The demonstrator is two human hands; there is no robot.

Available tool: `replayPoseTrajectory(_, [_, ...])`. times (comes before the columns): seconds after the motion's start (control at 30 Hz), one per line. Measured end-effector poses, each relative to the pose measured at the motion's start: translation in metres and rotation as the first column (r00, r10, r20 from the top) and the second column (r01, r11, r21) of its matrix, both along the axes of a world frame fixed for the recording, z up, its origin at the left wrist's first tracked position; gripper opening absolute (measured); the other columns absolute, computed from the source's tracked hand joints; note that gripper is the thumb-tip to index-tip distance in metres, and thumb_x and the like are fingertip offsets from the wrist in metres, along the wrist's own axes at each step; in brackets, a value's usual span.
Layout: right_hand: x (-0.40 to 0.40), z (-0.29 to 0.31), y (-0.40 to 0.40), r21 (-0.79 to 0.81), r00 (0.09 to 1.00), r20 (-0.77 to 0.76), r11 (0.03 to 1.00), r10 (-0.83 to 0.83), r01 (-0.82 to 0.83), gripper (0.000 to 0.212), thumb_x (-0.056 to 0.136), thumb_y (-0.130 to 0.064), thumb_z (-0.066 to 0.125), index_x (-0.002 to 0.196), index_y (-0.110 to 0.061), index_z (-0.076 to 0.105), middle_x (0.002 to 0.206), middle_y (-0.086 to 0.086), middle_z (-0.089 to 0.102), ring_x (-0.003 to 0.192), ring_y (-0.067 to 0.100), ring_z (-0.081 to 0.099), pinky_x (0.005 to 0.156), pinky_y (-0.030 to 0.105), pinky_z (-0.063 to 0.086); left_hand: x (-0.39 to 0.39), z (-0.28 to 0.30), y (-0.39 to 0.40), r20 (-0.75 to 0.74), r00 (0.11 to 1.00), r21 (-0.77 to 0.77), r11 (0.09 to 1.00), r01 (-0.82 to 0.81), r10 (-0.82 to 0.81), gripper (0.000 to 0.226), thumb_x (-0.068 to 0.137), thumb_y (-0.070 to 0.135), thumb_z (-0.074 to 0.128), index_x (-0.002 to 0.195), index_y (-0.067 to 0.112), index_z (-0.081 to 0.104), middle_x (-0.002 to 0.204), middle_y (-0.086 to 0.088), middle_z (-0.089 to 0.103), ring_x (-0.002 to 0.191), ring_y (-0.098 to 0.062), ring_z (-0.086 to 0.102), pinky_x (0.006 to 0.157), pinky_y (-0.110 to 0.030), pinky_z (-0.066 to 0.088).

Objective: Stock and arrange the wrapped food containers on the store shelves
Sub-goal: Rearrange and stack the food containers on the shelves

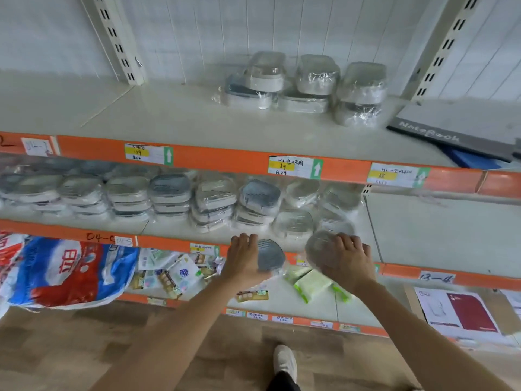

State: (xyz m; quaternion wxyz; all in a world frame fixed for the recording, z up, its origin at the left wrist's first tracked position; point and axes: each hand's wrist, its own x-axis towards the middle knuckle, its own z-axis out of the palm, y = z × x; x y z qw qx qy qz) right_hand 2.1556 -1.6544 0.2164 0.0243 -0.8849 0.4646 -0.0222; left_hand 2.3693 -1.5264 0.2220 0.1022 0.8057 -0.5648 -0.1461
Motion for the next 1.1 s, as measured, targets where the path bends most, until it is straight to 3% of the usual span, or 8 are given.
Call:
replayPoseTrajectory(0.17, [-0.003,-0.043,-0.074,0.008,0.982,0.148,0.993,-0.117,0.117,0.068,0.079,-0.045,0.066,0.132,-0.013,0.039,0.137,0.001,0.043,0.127,0.024,0.033,0.100,0.034,0.024,-0.015,-0.049,-0.085,-0.034,0.999,-0.208,0.978,0.034,-0.043,0.067,0.076,0.048,0.068,0.124,0.008,0.044,0.122,-0.010,0.045,0.115,-0.026,0.038,0.098,-0.034,0.032])
replayPoseTrajectory(0.4, [-0.001,-0.098,-0.152,0.049,0.941,0.318,0.994,-0.112,0.101,0.072,0.078,-0.040,0.071,0.134,-0.005,0.043,0.142,0.011,0.042,0.130,0.031,0.037,0.104,0.042,0.032,-0.024,-0.104,-0.182,0.195,0.978,-0.341,0.930,0.137,-0.073,0.056,0.079,0.044,0.065,0.116,0.003,0.053,0.119,-0.018,0.048,0.114,-0.034,0.044,0.100,-0.038,0.031])
replayPoseTrajectory(0.6, [-0.004,-0.113,-0.160,-0.002,0.932,0.284,0.972,-0.226,0.236,0.063,0.079,-0.048,0.066,0.131,-0.016,0.050,0.131,0.012,0.041,0.120,0.032,0.033,0.097,0.045,0.028,-0.023,-0.116,-0.195,0.374,0.927,-0.239,0.963,0.123,-0.026,0.057,0.092,0.055,0.041,0.133,0.015,0.043,0.147,-0.010,0.034,0.138,-0.026,0.026,0.105,-0.042,0.023])
replayPoseTrajectory(0.77, [0.007,-0.111,-0.150,-0.104,0.938,0.299,0.971,-0.176,0.215,0.045,0.084,-0.037,0.065,0.122,-0.012,0.058,0.122,0.016,0.050,0.115,0.036,0.042,0.093,0.046,0.031,-0.026,-0.107,-0.208,0.395,0.917,-0.220,0.975,0.041,0.051,0.055,0.093,0.052,0.044,0.132,0.014,0.045,0.131,-0.007,0.043,0.121,-0.025,0.036,0.093,-0.037,0.027])
replayPoseTrajectory(0.83, [0.010,-0.115,-0.143,-0.103,0.953,0.249,0.974,-0.170,0.201,0.049,0.089,-0.036,0.059,0.131,-0.012,0.052,0.134,0.017,0.045,0.126,0.034,0.037,0.103,0.046,0.026,-0.030,-0.108,-0.211,0.433,0.900,-0.197,0.979,0.050,0.041,0.056,0.096,0.048,0.042,0.136,0.009,0.041,0.129,-0.007,0.044,0.119,-0.025,0.038,0.095,-0.036,0.029])
replayPoseTrajectory(0.97, [0.005,-0.109,-0.144,-0.009,0.991,0.005,0.991,-0.134,0.134,0.066,0.094,-0.043,0.044,0.149,-0.016,0.019,0.155,0.008,0.017,0.144,0.024,0.009,0.115,0.043,0.007,-0.033,-0.110,-0.201,0.387,0.919,-0.078,0.990,0.118,-0.079,0.065,0.095,0.034,0.045,0.146,0.000,0.022,0.144,-0.013,0.031,0.132,-0.028,0.027,0.107,-0.037,0.024])
replayPoseTrajectory(1.03, [0.005,-0.096,-0.143,0.018,0.992,-0.046,0.993,-0.120,0.121,0.067,0.094,-0.043,0.043,0.149,-0.015,0.016,0.155,0.005,0.015,0.144,0.022,0.008,0.115,0.045,0.005,-0.031,-0.104,-0.191,0.322,0.937,-0.034,0.988,0.154,-0.135,0.071,0.094,0.031,0.049,0.148,0.000,0.015,0.152,-0.015,0.020,0.140,-0.028,0.017,0.114,-0.036,0.013])
replayPoseTrajectory(1.1, [0.007,-0.082,-0.133,-0.015,0.994,-0.031,0.995,-0.102,0.101,0.063,0.093,-0.041,0.044,0.146,-0.012,0.022,0.152,0.006,0.023,0.141,0.021,0.016,0.114,0.041,0.009,-0.030,-0.092,-0.179,0.281,0.942,-0.039,0.979,0.200,-0.182,0.068,0.093,0.028,0.051,0.146,0.001,0.020,0.148,-0.013,0.026,0.138,-0.026,0.021,0.114,-0.034,0.016])
